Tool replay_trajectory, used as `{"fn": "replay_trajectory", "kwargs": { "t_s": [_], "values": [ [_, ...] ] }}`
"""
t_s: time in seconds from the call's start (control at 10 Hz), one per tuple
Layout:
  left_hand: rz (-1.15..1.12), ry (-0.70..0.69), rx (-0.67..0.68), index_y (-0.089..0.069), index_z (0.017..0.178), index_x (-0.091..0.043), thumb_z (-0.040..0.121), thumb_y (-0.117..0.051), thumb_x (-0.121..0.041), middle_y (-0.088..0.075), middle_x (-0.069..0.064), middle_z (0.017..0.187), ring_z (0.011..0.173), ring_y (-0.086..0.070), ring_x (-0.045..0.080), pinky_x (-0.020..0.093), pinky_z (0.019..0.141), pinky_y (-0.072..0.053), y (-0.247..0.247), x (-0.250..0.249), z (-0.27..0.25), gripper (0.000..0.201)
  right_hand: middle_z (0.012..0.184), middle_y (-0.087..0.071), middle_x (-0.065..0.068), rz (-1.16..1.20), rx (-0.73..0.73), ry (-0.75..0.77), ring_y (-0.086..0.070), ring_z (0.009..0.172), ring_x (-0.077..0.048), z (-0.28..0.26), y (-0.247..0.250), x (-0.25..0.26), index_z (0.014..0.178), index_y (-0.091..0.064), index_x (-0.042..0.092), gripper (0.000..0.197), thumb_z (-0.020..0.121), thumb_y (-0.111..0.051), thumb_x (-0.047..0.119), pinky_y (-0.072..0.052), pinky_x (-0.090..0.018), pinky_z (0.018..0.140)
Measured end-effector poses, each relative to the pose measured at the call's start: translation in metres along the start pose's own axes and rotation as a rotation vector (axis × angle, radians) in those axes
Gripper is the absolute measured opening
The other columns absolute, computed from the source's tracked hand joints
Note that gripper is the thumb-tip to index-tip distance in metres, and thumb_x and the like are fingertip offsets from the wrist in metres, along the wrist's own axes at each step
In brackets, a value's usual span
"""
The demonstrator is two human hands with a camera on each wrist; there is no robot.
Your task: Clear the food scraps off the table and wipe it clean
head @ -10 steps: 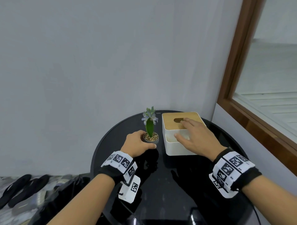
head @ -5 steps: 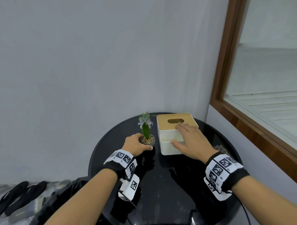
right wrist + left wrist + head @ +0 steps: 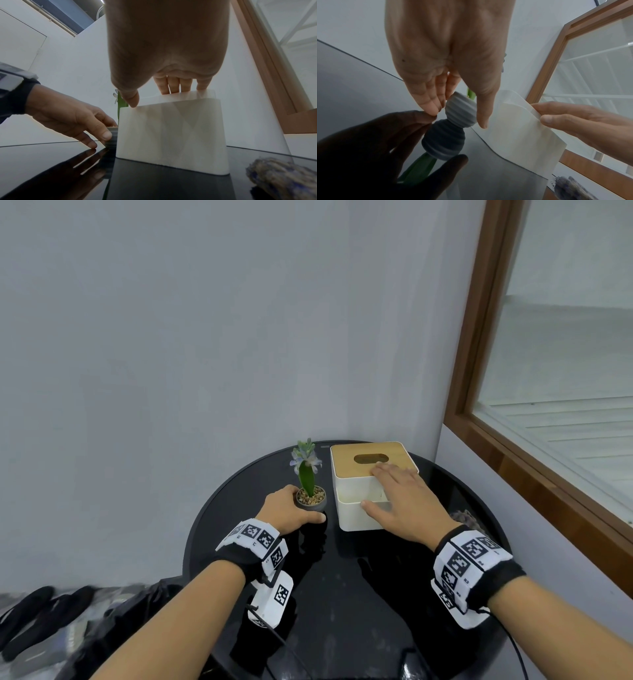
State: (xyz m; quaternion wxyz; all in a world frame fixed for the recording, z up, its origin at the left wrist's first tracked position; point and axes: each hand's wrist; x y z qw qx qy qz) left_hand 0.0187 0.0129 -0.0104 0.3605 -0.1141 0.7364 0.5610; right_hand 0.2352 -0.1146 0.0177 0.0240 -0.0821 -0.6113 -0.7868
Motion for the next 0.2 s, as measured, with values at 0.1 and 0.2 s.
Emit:
{"fn": "replay_trajectory", "kwargs": {
  "t_s": [0.1,0.2],
  "values": [
    [-0.014,0.025,0.000,-0.046,0.136,-0.014,0.066,-0.085,-0.050,-0.060,0.002,0.130,0.116,-0.056,0.017,0.024,0.090,-0.040,0.0024,-0.0028,-0.0082,0.087,0.158,-0.026,0.002,0.008,0.003,-0.004,-0.019,0.146,-0.016,-0.0011,-0.0016,0.0003,0.148,-0.027,0.022,0.070,0.091,-0.040,0.060,-0.004,-0.036,0.119],
    [-0.023,0.019,-0.034,-0.044,0.137,-0.012,0.068,-0.084,-0.049,-0.057,0.004,0.133,0.120,-0.054,0.019,0.026,0.090,-0.042,0.0038,-0.0052,-0.0132,0.088,0.158,-0.026,0.000,-0.012,-0.023,0.005,-0.017,0.147,-0.016,0.0007,-0.0034,-0.0007,0.148,-0.029,0.021,0.070,0.090,-0.039,0.059,-0.006,-0.039,0.120]
  ]
}}
Point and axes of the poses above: each hand's wrist, its own z-axis towards the middle knuckle, its own y-axis out of the back of the hand, x = y × z
